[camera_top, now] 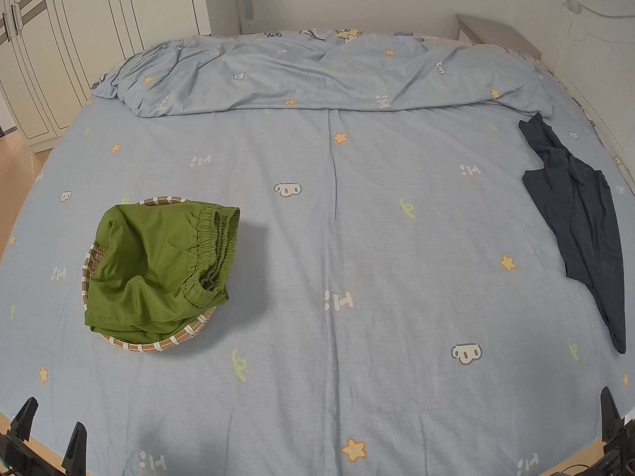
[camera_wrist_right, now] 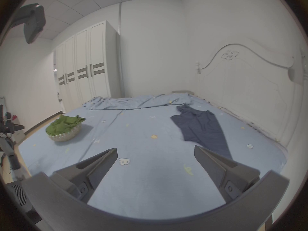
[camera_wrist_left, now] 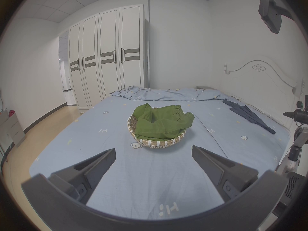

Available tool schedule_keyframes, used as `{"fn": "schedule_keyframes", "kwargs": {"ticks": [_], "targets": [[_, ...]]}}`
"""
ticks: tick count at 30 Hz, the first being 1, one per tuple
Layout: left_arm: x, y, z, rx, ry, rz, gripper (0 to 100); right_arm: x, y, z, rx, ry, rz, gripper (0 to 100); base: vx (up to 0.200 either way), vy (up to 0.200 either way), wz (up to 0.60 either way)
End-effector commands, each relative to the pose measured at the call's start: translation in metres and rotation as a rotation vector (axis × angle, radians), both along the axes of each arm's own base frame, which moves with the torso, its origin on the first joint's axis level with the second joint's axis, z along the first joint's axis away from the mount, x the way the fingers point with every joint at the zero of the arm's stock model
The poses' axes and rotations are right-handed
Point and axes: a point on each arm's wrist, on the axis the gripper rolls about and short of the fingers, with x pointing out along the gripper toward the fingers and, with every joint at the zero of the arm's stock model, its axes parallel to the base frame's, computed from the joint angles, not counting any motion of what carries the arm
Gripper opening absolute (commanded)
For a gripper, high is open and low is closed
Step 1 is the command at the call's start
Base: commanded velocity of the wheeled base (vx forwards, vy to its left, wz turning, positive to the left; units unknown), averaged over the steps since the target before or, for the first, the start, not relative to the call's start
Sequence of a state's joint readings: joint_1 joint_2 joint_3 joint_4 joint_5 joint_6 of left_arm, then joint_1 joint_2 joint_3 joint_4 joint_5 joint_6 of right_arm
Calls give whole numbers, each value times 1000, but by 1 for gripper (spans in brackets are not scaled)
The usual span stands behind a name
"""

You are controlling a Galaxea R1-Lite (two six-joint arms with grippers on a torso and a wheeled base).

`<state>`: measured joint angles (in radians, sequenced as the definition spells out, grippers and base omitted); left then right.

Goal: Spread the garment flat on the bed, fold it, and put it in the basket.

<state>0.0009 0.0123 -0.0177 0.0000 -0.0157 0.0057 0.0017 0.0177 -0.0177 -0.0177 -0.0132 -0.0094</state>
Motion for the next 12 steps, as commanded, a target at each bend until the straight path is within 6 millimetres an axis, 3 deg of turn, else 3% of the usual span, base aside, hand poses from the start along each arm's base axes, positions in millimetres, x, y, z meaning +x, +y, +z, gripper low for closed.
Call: {"fn": "schedule_keyframes", "kwargs": {"ticks": [1,12], "targets": [[1,0,-5,-1,10,4,100,0,0,-8,34,26,-8,100,0,0,0],[1,0,-5,-3,13,3,100,0,0,-8,28,26,-8,100,0,0,0]]}}
